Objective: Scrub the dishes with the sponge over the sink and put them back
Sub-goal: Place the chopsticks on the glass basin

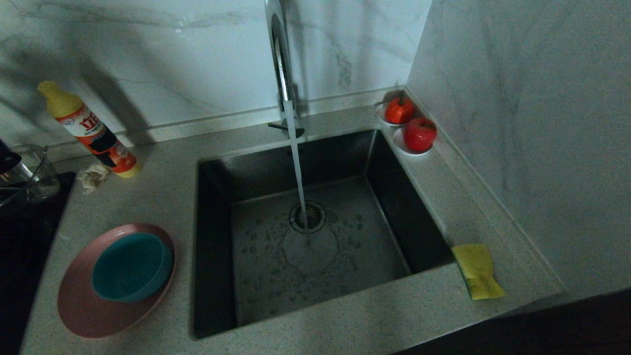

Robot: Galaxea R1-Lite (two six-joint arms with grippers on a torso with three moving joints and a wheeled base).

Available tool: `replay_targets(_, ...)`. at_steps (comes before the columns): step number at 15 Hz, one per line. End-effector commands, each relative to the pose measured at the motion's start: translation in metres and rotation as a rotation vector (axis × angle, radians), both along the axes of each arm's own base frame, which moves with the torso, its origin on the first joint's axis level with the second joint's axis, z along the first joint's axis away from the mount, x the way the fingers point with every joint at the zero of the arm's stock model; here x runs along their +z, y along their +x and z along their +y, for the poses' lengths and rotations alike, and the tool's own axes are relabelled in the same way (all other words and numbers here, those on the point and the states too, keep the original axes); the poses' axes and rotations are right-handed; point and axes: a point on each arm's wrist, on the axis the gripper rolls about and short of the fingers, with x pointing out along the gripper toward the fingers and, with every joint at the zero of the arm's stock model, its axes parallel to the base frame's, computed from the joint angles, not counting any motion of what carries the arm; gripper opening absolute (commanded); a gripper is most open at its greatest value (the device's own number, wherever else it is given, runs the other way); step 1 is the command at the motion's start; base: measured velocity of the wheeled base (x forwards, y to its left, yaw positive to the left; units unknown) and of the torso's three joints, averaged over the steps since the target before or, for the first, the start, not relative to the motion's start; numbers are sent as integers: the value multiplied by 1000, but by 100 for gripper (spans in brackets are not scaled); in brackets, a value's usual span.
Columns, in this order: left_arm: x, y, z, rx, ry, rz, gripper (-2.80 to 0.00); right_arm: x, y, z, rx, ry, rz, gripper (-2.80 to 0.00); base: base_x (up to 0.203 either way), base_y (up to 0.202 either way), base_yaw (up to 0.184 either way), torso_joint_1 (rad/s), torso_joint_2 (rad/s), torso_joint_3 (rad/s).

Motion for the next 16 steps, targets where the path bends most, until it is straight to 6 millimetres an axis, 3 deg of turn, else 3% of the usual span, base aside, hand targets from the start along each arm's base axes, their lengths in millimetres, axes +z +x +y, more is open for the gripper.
replay_targets(1,0,1,-2,2,-12,-10,-280,0,0,0,-1,0,0,-280,0,0,0,0,0,0)
replay_targets(9,-12,18,-5,46,15,-39,-280,0,0,0,-1,0,-1,-280,0,0,0,0,0,0)
replay_targets(15,-14,19,-6,43,17,-24,-280,0,0,0,-1,0,0,-280,0,0,0,0,0,0)
replay_targets(16,-14,19,-6,42,16,-24,0,0,0,0,-1,0,0,-280,0,0,0,0,0,0)
